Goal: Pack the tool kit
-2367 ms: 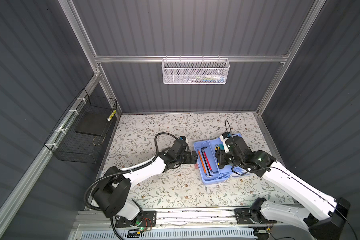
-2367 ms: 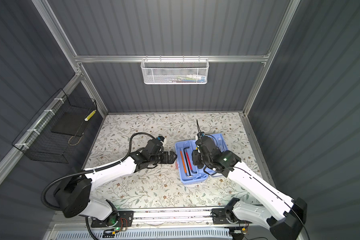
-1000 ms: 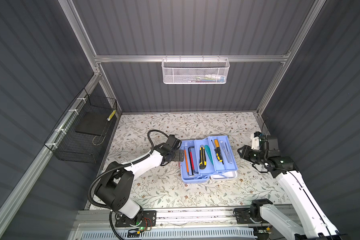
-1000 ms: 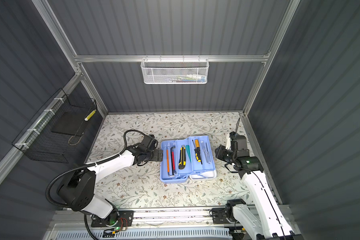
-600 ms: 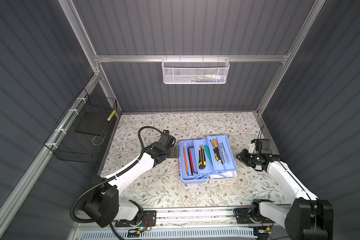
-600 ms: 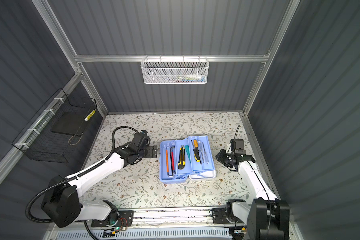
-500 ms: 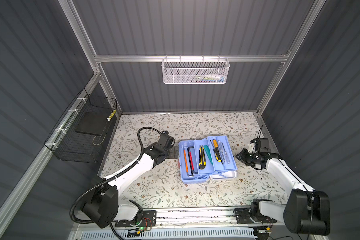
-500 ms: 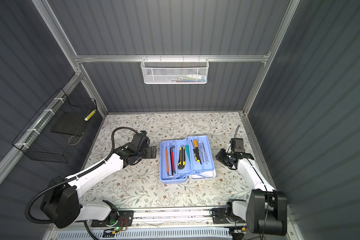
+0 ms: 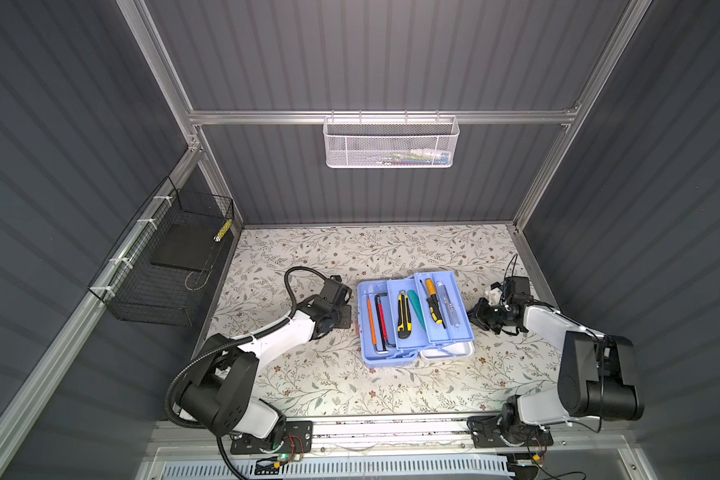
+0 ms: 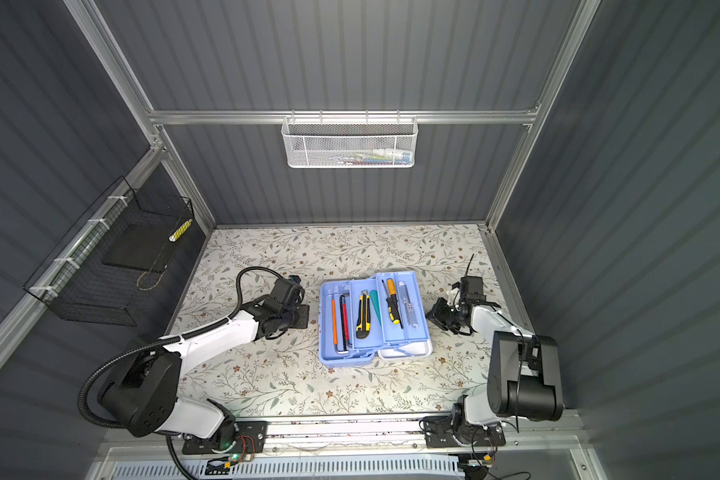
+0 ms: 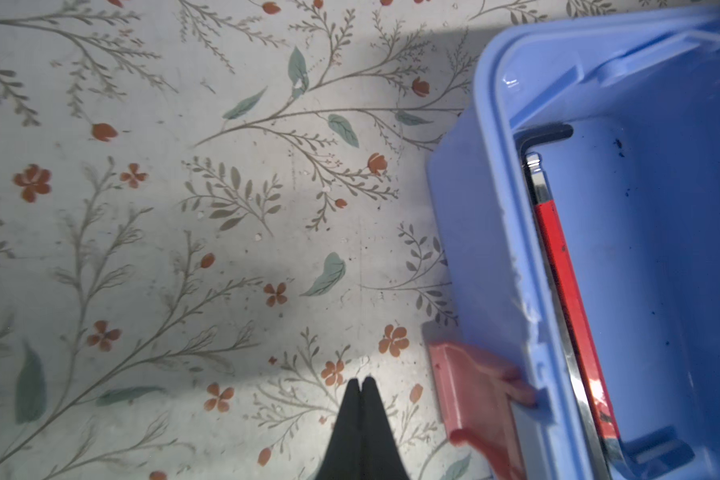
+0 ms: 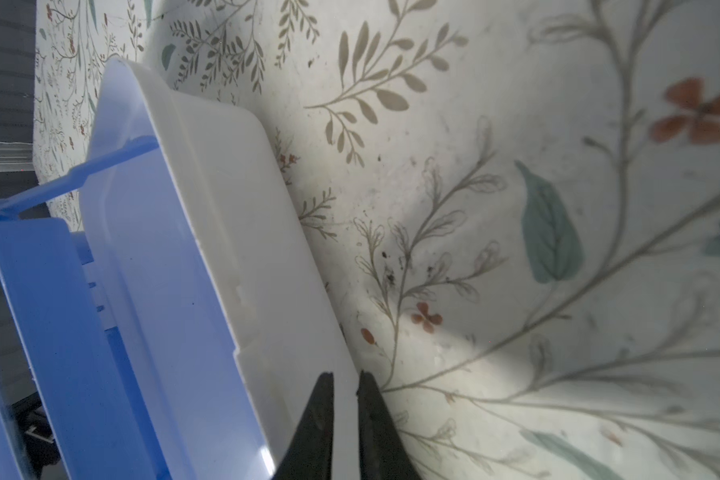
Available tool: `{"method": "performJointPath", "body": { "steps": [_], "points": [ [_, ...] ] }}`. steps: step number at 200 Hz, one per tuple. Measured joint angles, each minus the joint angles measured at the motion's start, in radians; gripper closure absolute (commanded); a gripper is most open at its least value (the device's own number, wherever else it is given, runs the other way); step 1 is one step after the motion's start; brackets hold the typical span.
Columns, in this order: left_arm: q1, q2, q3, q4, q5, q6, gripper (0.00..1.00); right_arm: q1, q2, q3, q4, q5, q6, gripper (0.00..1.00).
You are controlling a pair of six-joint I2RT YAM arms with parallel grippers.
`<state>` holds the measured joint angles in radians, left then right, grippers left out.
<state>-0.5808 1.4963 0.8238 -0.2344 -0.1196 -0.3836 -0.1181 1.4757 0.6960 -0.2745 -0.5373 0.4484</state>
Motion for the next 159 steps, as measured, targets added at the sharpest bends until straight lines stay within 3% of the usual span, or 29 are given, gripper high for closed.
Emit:
{"method": "performJointPath", "body": {
  "steps": [55, 159],
  "points": [
    [0.0, 0.016, -0.001, 0.141, 0.182, 0.016, 1.0, -0.004, 0.021, 0.0, 0.024, -0.086, -0.037, 0.87],
    [0.024, 0.042, -0.017, 0.179, 0.264, 0.022, 1.0, -0.02, 0.002, -0.073, 0.104, -0.197, -0.022, 1.0]
  ]
}}
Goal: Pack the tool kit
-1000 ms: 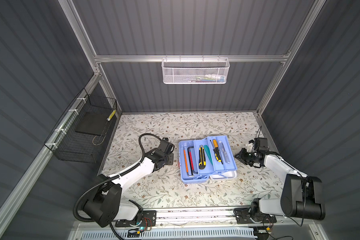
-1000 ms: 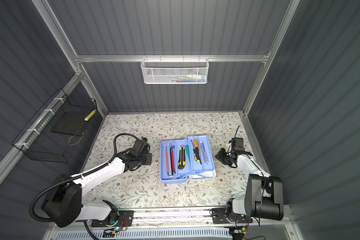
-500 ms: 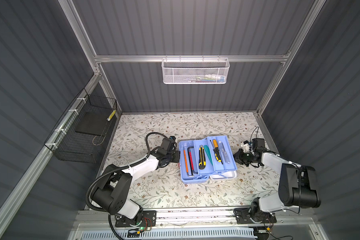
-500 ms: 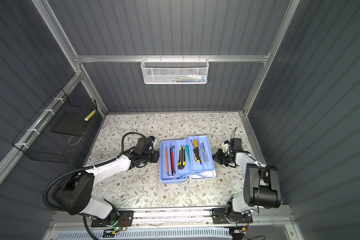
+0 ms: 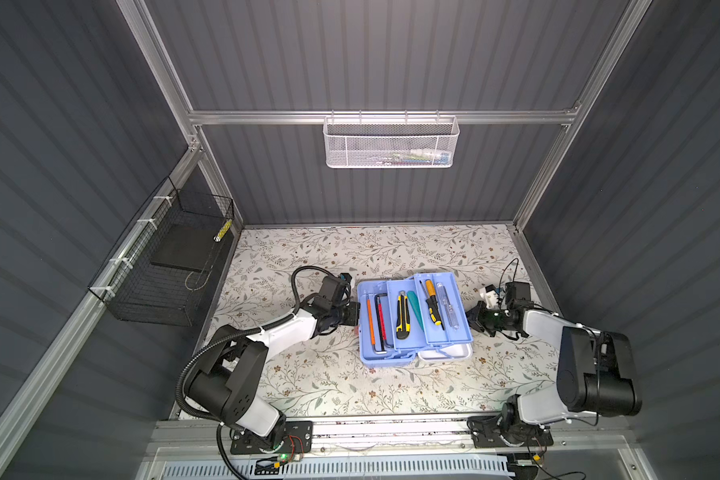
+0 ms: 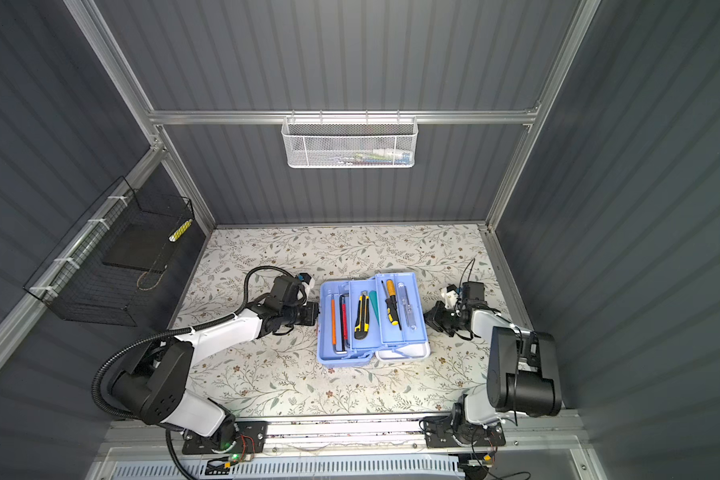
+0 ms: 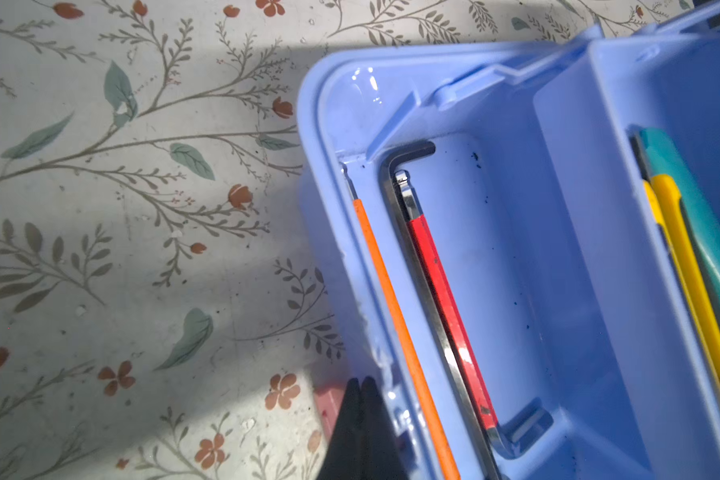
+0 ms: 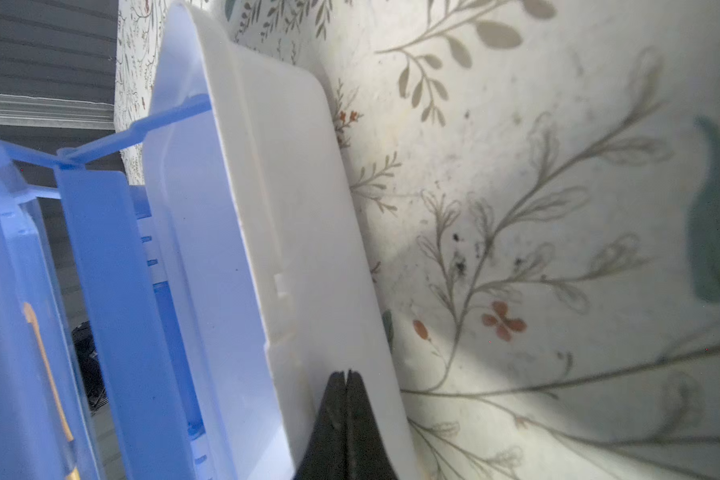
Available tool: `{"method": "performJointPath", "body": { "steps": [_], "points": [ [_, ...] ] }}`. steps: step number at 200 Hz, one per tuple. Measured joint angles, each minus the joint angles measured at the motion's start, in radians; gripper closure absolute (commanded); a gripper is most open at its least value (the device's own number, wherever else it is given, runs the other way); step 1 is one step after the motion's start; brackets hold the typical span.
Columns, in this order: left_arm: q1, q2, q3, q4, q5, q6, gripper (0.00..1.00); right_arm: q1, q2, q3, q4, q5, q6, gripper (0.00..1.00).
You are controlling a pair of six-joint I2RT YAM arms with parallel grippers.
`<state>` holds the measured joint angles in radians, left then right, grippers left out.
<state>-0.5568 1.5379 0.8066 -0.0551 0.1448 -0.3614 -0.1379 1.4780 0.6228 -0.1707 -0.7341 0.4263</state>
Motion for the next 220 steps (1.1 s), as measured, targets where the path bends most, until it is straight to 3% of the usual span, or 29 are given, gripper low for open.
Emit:
{"method": "performJointPath", "body": {
  "steps": [85, 134, 220],
  "points": [
    [0.007, 0.0, 0.0, -0.003, -0.003, 0.003, 1.0, -0.007, -0.113, -0.032, 0.026, -0.052, 0.074, 1.0],
    [0.007, 0.0, 0.0, -0.004, -0.006, 0.009, 1.0, -0.003, -0.29, -0.023, -0.026, -0.084, 0.095, 0.98],
    [0.006, -0.002, 0.0, -0.004, -0.026, 0.014, 1.0, 0.116, -0.446, 0.07, -0.224, -0.051, 0.08, 0.94]
  ]
}}
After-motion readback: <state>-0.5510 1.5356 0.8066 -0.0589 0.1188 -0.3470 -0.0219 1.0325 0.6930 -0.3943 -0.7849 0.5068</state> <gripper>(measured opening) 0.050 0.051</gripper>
